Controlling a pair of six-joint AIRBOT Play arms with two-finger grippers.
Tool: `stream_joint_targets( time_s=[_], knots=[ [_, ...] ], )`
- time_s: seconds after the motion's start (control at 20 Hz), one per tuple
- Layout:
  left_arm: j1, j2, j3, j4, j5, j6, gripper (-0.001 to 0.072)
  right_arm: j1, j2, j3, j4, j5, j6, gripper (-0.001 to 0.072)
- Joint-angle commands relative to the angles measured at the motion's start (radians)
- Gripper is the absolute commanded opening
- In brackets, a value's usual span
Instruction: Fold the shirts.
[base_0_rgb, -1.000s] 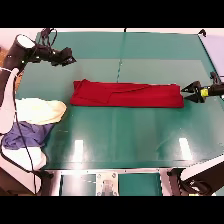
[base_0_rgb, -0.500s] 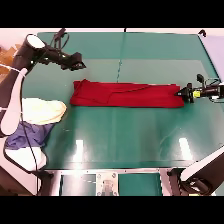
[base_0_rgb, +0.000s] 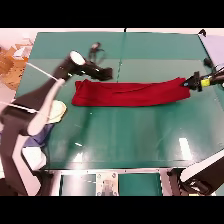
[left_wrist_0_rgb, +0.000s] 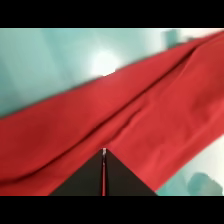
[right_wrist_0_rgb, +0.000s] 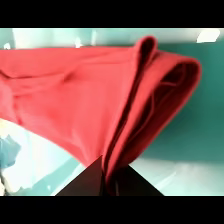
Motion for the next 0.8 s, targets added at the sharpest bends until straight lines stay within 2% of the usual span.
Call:
stream_joint_targets(
  time_s=[0.0,0.15,0.3,0.45,0.6,0.75],
  knots=[
    [-0.165,-0.101,0.001,-0.042,0.195,-0.028,0.0028,0.016,0.151,0.011,0.036,0.031,0.021,0.0014],
    [-0.245,-0.164,0.002,-0.158,0.321,-0.028,0.0028,0.019,0.248,0.017,0.115,0.069,0.029,0.0014],
    [-0.286,-0.212,0.002,-0.367,0.431,-0.012,0.0028,0.019,0.292,0.023,0.148,0.087,0.042,0.0014],
    [-0.315,-0.233,0.002,-0.438,0.467,0.013,0.0028,0.029,0.294,0.022,0.154,0.086,0.05,0.0014],
    [-0.304,-0.233,0.01,-0.443,0.438,0.012,0.0028,0.041,0.294,0.022,0.154,0.086,0.05,0.0015],
    [-0.223,-0.232,0.101,-0.44,0.215,0.023,0.0028,0.056,0.294,0.022,0.154,0.086,0.07,0.0015]
  ],
)
